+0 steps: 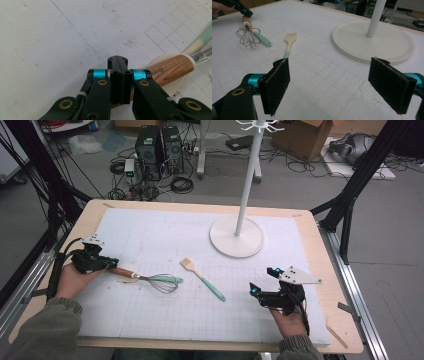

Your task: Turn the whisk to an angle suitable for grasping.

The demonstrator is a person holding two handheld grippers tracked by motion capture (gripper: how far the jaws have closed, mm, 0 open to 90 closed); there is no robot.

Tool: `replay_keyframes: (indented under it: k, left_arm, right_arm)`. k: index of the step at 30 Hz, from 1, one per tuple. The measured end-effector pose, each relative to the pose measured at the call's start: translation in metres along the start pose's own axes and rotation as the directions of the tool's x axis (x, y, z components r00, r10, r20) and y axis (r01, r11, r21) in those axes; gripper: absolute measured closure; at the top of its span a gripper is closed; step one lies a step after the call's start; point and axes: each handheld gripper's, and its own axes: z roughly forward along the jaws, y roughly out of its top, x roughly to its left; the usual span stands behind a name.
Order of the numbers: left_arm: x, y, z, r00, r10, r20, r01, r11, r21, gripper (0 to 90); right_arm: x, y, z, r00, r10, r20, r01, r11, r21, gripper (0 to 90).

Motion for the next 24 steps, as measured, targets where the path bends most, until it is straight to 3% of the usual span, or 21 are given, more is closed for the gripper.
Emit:
replay_keyframes:
  k: [8, 24]
  left_arm:
    - [0.004, -0.002, 0.003, 0.9999, -0.015, 0.004, 0.015, 0.9998, 0.010, 87.3]
    - [0.000, -0.006, -0.008, 0.9997, 0.020, 0.016, -0.021, 0.9995, 0.022, 89.3]
  right_arm:
    - [0.000, 0.000, 0.000, 1.0000, -0.002, -0.003, 0.002, 1.000, 0.000, 16.4]
    - [0.001, 0.000, 0.000, 1.0000, 0.003, -0.003, -0.003, 1.000, 0.001, 16.4]
